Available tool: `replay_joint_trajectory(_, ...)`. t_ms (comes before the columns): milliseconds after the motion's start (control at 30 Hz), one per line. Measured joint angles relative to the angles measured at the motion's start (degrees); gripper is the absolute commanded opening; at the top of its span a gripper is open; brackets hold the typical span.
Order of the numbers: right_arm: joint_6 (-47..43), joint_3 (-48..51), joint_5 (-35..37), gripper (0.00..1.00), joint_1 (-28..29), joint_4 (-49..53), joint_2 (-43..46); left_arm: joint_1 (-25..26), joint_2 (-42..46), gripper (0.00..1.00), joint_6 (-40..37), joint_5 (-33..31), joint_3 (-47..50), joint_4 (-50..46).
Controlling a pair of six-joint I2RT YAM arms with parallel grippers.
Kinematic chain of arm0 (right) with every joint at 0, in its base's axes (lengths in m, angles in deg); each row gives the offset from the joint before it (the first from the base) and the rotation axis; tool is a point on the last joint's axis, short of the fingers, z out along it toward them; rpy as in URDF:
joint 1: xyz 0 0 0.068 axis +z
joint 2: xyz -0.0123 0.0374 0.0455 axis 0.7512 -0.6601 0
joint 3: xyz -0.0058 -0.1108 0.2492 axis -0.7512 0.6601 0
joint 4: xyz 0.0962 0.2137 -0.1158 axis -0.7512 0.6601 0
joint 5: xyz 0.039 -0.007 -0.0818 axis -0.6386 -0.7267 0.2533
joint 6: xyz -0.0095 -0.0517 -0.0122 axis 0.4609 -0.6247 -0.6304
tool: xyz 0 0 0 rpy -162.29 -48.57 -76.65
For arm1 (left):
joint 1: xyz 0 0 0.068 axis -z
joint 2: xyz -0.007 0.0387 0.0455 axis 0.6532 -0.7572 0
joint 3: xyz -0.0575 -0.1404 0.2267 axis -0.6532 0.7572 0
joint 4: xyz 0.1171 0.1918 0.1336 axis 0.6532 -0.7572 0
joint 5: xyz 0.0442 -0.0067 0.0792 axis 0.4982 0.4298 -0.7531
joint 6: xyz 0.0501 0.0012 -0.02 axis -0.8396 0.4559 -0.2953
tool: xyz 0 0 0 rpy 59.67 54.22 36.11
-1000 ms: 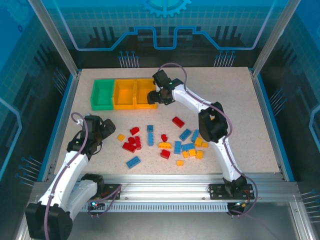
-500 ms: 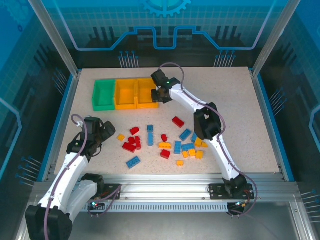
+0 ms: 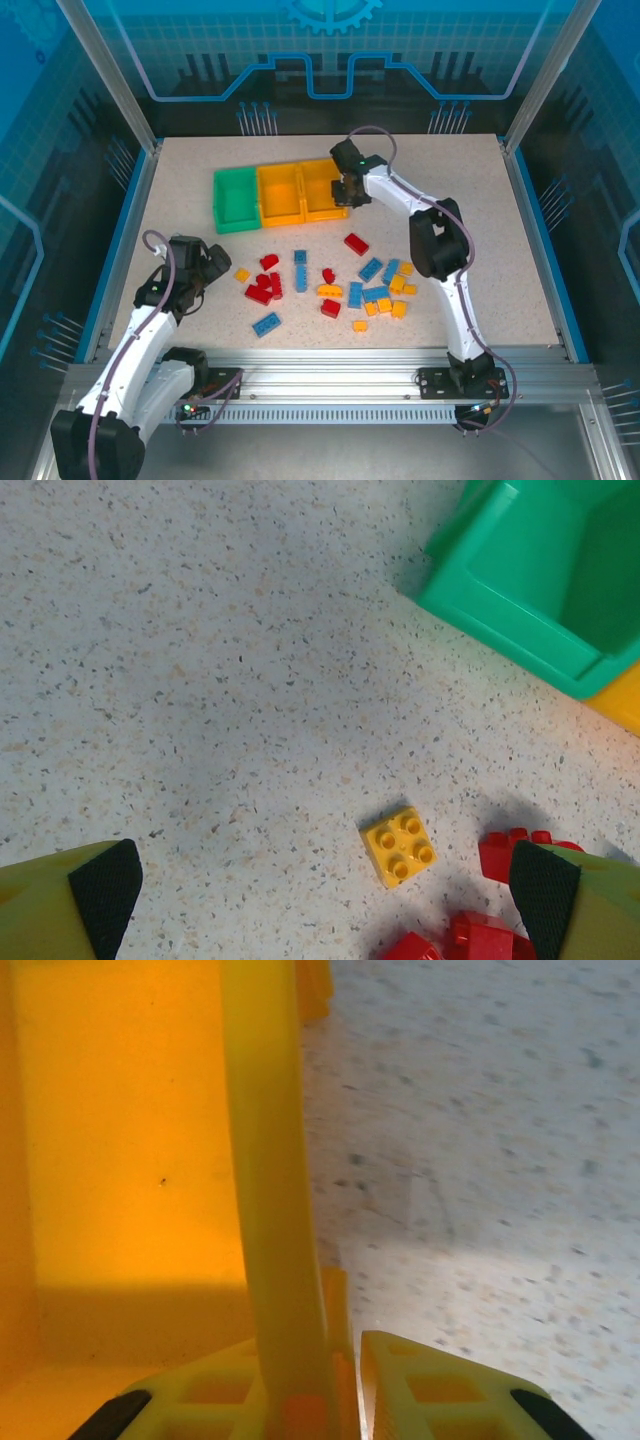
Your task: Sort the legos into containers by color
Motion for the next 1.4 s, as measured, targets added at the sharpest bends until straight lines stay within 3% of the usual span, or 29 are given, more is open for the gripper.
replay_joint_trajectory(333, 0.0, 14.1, 1.2, 0.24, -5.1, -4.4, 9.4, 10.0, -6.3, 0.99, 2.7, 0.0, 0.0, 0.7)
replay_joint_trajectory(500, -0.1, 19.3, 1.4, 0.27, -7.4, -6.4, 12.9, 12.5, -11.3, 0.99, 2.7, 0.9, -1.1, 1.7)
replay_joint_trajectory(667, -0.2, 23.4, 0.5, 0.45, -9.0, -7.9, 15.6, 14.6, -18.3, 0.99, 2.7, 2.3, -5.7, 2.3)
replay_joint_trajectory(767, -0.4, 25.0, -0.7, 0.66, -9.2, -9.2, 16.9, 15.4, -22.3, 0.99, 2.6, 2.8, -8.5, 3.0)
replay_joint_trajectory(833, -0.9, 26.2, -1.8, 0.71, -9.1, -9.9, 18.4, 15.9, -24.8, 0.99, 2.2, 3.2, -10.2, 3.6)
replay_joint_trajectory(1100, -2.3, 30.5, -4.0, 0.78, -10.1, -11.7, 28.5, 16.5, -31.1, 0.98, -5.6, 6.0, -13.9, 6.2)
replay_joint_trajectory(1400, -3.2, 39.3, -5.2, 0.78, -18.9, -13.1, 35.9, 16.5, -40.9, 0.94, -7.8, 8.7, -20.4, 5.6)
